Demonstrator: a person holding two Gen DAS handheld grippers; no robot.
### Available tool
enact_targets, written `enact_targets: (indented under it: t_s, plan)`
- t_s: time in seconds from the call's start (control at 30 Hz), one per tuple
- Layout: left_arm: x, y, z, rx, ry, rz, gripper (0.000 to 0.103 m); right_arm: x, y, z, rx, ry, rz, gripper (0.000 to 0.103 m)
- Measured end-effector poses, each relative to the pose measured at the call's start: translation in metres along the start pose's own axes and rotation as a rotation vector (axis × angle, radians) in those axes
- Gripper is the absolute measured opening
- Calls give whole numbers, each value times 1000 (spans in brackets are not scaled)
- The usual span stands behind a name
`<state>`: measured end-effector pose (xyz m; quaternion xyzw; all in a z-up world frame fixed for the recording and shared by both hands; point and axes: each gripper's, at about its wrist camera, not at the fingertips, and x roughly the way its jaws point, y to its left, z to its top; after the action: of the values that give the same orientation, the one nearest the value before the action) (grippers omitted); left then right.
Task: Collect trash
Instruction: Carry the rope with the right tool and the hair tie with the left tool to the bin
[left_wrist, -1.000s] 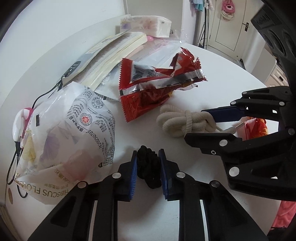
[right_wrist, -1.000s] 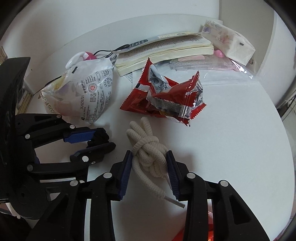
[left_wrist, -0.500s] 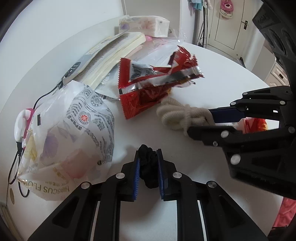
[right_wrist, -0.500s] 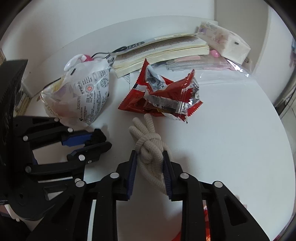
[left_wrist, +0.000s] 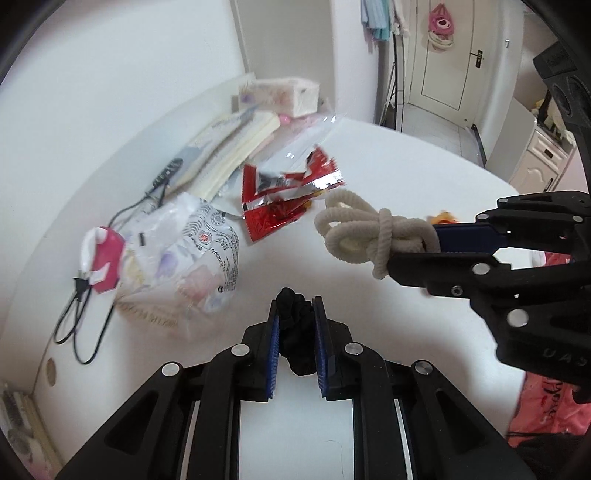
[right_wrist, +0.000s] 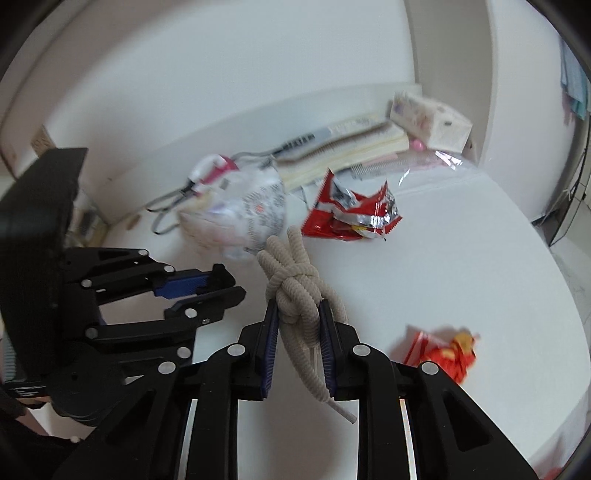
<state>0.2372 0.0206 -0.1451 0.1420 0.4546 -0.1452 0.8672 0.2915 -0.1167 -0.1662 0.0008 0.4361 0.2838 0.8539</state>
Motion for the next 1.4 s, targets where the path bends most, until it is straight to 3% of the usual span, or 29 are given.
enact_targets:
  t_s: [0.33, 0.6, 0.83, 1.1, 1.4]
  plan:
    - [-73, -79, -22, 84, -60, -62, 18, -121, 17, -63, 76, -106, -1, 22]
    - [-92, -168, -31, 212, -73, -176, 18, -209, -15, -151, 234, -140, -110, 22]
    - [-96, -236, -40, 329, -68, -268, 18, -258, -44, -216, 368, -157, -187, 22]
    - [-71, -284, -48, 421, -17, -324, 18, -279, -73, -272, 504, -160, -248, 22]
    - [-23, -319, -65, 457, 85, -339, 18, -247, -106, -318, 626, -86, -261, 22]
